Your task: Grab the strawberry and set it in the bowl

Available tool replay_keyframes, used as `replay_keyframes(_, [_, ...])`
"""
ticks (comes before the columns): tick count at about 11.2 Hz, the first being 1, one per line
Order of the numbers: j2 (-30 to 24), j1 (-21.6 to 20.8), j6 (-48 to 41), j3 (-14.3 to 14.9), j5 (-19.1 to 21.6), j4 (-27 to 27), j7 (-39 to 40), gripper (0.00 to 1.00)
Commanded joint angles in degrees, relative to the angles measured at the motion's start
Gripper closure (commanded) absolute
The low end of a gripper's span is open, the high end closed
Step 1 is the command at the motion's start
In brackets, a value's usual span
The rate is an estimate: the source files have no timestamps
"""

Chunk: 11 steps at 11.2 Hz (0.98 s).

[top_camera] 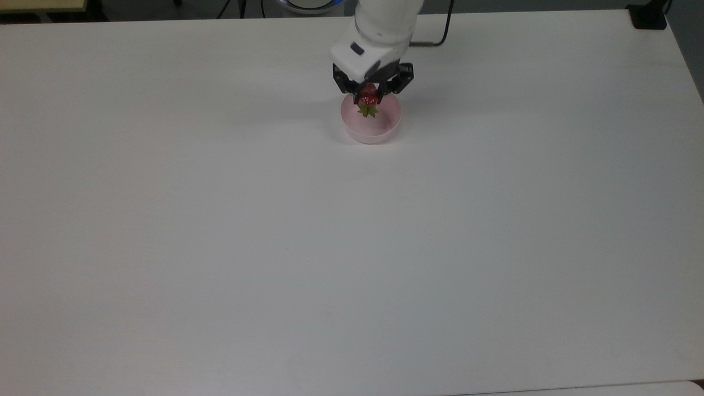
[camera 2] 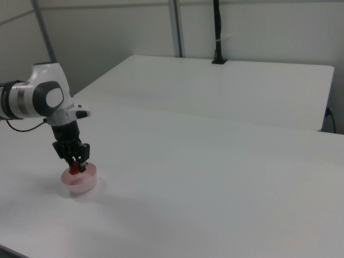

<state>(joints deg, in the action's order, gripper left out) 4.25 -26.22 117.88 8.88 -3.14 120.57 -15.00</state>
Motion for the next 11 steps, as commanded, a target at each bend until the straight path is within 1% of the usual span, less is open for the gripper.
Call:
replay_keyframes(1, [1.81,-0.58,1.21,0.01,-1.78,-0.25,-2.48,0.0])
replay_keyframes(2, [1.2,-0.41,0.86,-0.35,-1.87,-1.12,-3.36,0.0])
replay_keyframes(3, [0.06,0.98,-0.54,-1.13,-1.87,-3.48,-3.46,0.0])
replay_keyframes(4, [-0.82,3.61,-4.55,-1.58,-1.87,-7.24,-2.93,0.0])
replay_keyframes(5, [-1.17,8.07,-10.68,-3.15,-1.7,-13.11,-1.36,0.0])
replay_keyframes(6, [-1.79,14.21,-16.92,-6.03,-1.0,-18.57,3.18,0.0])
replay_keyframes(7, [-2.66,18.1,-20.12,-7.37,-0.91,-21.49,5.83,0.0])
replay_keyframes(9, [-4.07,21.37,-20.41,-6.86,-0.99,-22.57,6.04,0.0])
replay_keyframes(11, [-4.25,22.27,-20.41,-5.72,-0.99,-22.66,6.47,0.0])
